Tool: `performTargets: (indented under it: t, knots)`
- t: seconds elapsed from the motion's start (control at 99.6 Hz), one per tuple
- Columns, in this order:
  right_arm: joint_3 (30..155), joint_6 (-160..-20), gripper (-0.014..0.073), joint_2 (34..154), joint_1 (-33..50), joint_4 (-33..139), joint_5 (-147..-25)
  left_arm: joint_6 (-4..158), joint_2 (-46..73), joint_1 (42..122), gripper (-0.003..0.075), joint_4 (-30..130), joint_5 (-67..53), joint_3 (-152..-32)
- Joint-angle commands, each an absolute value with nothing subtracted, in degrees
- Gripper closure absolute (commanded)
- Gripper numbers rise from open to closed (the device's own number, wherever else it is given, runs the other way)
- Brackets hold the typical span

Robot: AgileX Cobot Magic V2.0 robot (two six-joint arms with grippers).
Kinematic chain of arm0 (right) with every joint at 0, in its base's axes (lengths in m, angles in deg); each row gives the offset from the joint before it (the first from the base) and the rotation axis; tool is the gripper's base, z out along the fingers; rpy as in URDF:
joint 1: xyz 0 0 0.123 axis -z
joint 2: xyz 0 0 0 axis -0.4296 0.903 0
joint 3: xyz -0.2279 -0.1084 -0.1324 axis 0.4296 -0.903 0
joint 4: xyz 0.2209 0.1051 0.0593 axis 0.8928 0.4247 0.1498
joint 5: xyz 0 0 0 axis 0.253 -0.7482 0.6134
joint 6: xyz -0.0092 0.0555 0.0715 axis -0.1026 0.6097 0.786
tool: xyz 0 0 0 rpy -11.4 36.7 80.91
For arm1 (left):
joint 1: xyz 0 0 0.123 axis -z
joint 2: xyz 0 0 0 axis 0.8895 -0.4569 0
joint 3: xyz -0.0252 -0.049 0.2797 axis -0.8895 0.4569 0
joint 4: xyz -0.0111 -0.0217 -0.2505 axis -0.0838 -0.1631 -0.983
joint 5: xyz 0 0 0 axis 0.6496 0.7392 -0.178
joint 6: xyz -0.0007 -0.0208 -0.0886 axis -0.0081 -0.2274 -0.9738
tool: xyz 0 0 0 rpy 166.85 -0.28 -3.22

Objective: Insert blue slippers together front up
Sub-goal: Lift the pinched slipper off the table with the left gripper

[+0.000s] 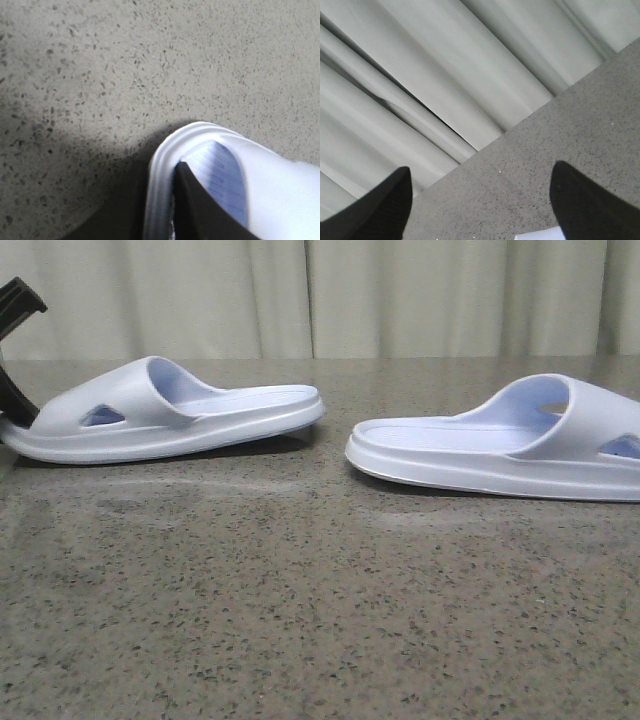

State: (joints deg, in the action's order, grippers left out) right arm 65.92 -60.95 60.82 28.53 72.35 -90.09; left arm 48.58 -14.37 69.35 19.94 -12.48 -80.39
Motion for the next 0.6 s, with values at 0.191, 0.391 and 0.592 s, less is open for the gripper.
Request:
performTargets:
  t: [0.191, 0.391, 0.592]
  knots:
    - [67.89, -61.22, 0.0096, 61.55, 28.85, 72.72, -85.76, 53.07, -13.46, 69.97, 0.0703, 19.64, -13.36, -81.17]
    - [67.89, -61.22, 0.0096, 61.55, 28.85, 72.72, -85.76, 56.08, -12.23, 69.97, 0.0703, 15.97, -14.68, -81.28]
    - [67.89, -61.22, 0.0096, 61.55, 28.85, 72.72, -85.76, 59.19, -8.93, 69.97, 0.0703, 11.95, -16.41, -81.28]
